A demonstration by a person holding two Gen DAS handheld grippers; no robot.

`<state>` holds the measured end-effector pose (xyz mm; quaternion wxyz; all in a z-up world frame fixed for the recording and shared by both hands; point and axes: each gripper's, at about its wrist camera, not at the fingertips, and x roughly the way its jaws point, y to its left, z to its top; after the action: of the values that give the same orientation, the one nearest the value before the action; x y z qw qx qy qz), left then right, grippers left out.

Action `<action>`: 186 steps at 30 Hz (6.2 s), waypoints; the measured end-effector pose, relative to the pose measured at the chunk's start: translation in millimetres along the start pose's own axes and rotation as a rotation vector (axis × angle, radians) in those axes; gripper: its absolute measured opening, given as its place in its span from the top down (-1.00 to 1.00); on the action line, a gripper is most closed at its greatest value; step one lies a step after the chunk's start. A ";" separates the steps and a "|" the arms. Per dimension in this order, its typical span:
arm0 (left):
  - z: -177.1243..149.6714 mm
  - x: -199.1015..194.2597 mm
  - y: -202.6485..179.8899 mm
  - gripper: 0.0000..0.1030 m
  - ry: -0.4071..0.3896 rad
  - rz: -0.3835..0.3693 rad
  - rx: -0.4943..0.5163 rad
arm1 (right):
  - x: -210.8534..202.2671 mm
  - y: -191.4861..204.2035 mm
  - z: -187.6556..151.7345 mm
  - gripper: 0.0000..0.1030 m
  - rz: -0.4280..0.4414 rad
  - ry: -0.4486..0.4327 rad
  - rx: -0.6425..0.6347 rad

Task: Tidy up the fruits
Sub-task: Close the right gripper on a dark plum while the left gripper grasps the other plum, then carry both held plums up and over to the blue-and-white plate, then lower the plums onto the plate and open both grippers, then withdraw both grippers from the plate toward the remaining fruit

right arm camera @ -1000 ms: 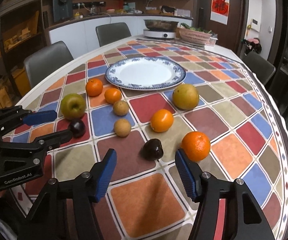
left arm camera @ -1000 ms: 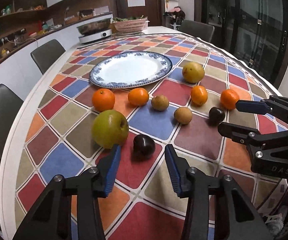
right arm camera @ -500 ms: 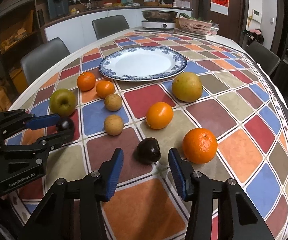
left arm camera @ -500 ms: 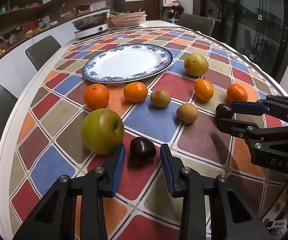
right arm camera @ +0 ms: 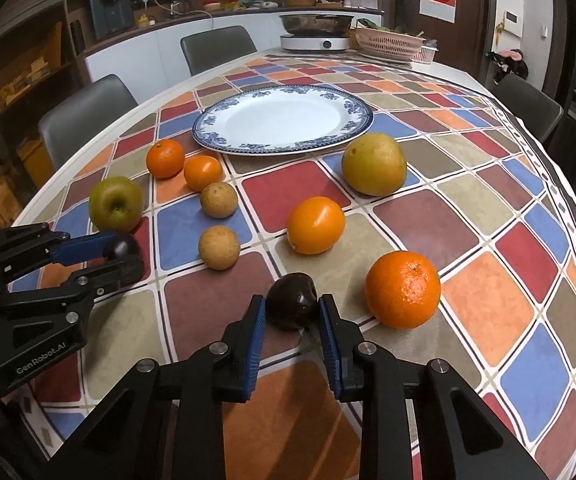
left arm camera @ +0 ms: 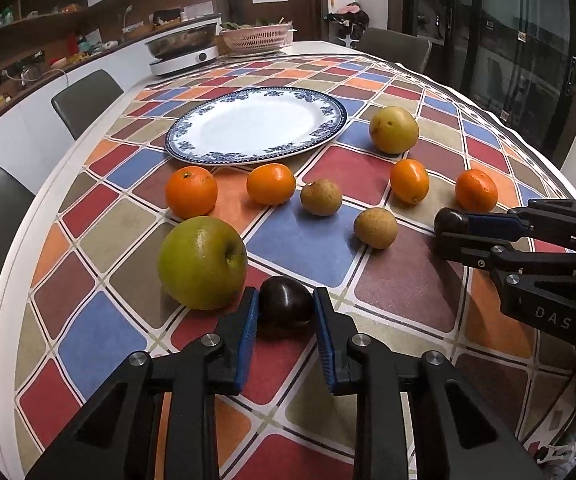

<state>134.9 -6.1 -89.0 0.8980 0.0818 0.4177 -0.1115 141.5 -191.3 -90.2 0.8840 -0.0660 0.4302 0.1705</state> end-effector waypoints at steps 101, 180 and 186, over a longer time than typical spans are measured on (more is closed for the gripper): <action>222.9 174.1 104.0 0.46 0.243 -0.089 -0.081 | 166.2 -52.7 251.5 0.46 0.088 0.280 -0.013; 86.0 -67.1 -14.6 -0.43 -0.162 -0.036 -0.077 | -81.7 -55.6 78.4 -0.30 -0.057 -0.139 0.167; 74.1 -51.6 -18.8 -0.43 -0.123 -0.034 -0.051 | -69.1 -56.5 62.1 -0.30 -0.063 -0.094 0.156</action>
<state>151.7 -35.2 -3.1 0.9216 0.0447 0.3660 -0.1209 168.0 -244.5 0.8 0.9106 -0.0027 0.3980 0.1115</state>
